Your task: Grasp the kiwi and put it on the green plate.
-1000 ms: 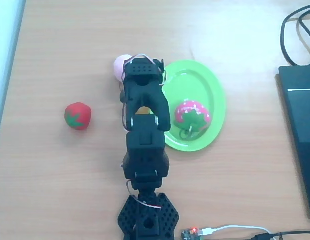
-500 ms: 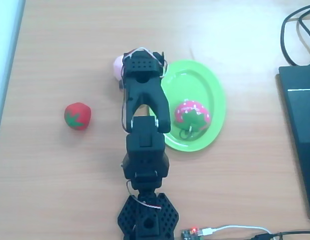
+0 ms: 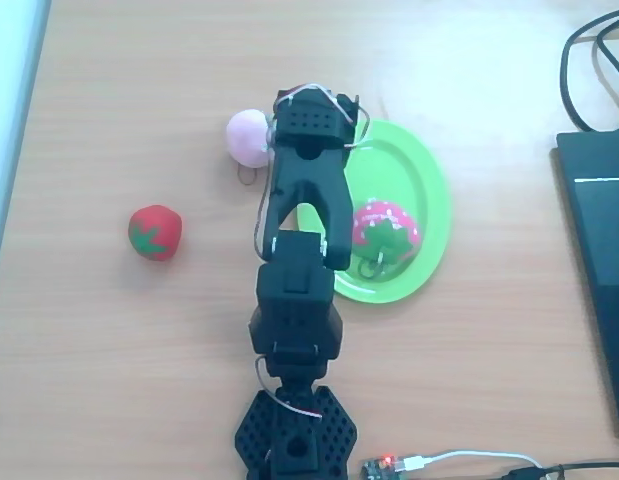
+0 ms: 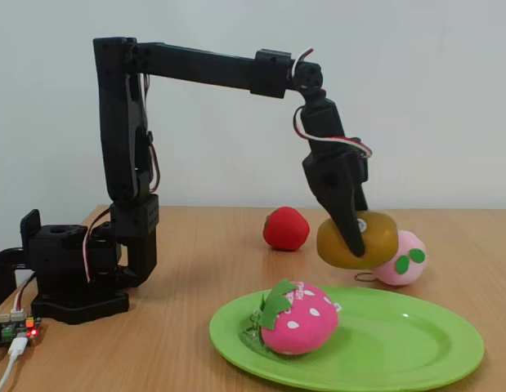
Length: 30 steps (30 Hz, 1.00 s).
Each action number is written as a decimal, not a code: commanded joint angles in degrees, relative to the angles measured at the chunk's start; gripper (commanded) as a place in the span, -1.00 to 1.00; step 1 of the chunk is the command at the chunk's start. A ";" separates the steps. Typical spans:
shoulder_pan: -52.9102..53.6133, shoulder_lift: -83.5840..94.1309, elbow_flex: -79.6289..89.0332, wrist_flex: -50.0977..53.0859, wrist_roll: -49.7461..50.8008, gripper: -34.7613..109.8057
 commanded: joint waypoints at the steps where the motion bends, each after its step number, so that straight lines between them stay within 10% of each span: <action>1: 3.87 1.32 -2.37 0.44 0.88 -0.33; 30: 13.36 -14.06 -8.09 -2.90 10.02 -0.33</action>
